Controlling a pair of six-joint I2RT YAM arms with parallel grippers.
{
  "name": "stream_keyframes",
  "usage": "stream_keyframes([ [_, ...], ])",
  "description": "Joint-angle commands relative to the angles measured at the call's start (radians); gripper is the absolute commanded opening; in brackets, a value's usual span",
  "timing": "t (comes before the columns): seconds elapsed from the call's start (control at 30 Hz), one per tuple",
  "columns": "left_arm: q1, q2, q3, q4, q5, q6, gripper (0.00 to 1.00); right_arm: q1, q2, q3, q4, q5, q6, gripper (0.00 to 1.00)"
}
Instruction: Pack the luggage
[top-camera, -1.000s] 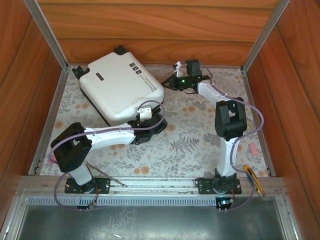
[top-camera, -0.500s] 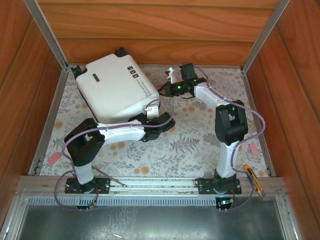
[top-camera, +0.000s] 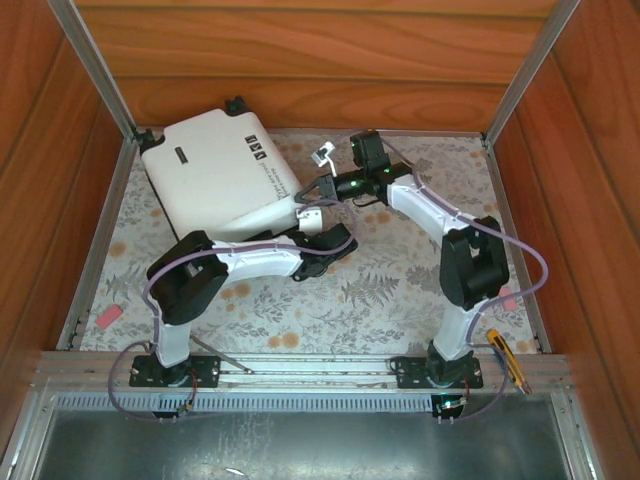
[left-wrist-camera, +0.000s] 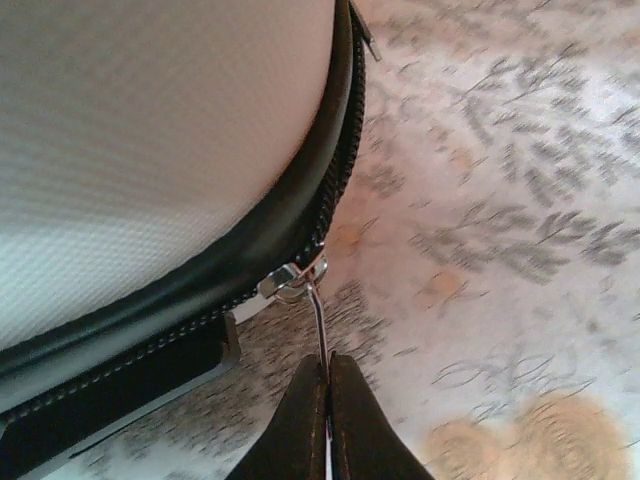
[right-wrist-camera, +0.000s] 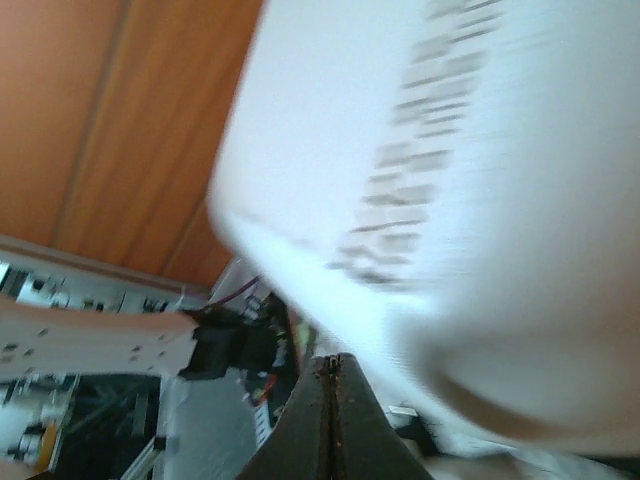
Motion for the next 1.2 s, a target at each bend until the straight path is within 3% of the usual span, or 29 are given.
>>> stream_keyframes([
  [0.0,-0.014,0.044,0.051,0.108,0.070,-0.016,0.00,-0.071,-0.088,-0.066,0.030,-0.011,0.090,0.01],
  [0.1,-0.015,0.056,0.078,0.098,0.018,-0.062,0.00,-0.186,-0.186,-0.146,0.029,0.140,0.132,0.00],
  [0.27,-0.020,0.082,0.142,0.059,-0.027,-0.066,0.00,-0.292,-0.258,-0.198,-0.109,0.335,0.024,0.03],
  [0.37,-0.021,0.079,0.162,0.050,0.034,-0.003,0.38,-0.317,-0.284,-0.231,-0.146,0.382,-0.010,0.07],
  [0.4,-0.024,0.067,0.157,0.051,0.052,0.031,0.46,-0.321,-0.301,-0.252,-0.149,0.409,-0.012,0.11],
  [0.47,-0.033,0.031,0.140,0.050,0.059,0.129,0.55,-0.323,-0.339,-0.306,-0.131,0.445,-0.005,0.21],
  [0.53,-0.045,-0.040,0.085,0.052,0.056,0.256,0.56,-0.323,-0.390,-0.363,-0.113,0.466,0.000,0.37],
  [0.63,-0.058,-0.182,-0.038,0.065,0.034,0.457,0.56,-0.324,-0.452,-0.435,-0.077,0.477,0.000,0.47],
  [0.77,-0.062,-0.415,-0.267,0.135,0.152,0.714,0.60,-0.323,-0.487,-0.497,-0.046,0.484,-0.022,0.51],
  [0.83,-0.062,-0.498,-0.388,0.207,0.150,0.775,0.60,-0.323,-0.487,-0.516,-0.030,0.464,-0.043,0.52],
  [0.97,-0.062,-0.518,-0.536,0.310,0.256,0.896,0.60,-0.320,-0.502,-0.602,0.115,0.423,-0.053,0.52],
  [1.17,-0.075,-0.224,-0.375,0.153,-0.092,0.849,0.55,-0.305,-0.559,-0.751,0.371,0.446,-0.099,0.55],
])
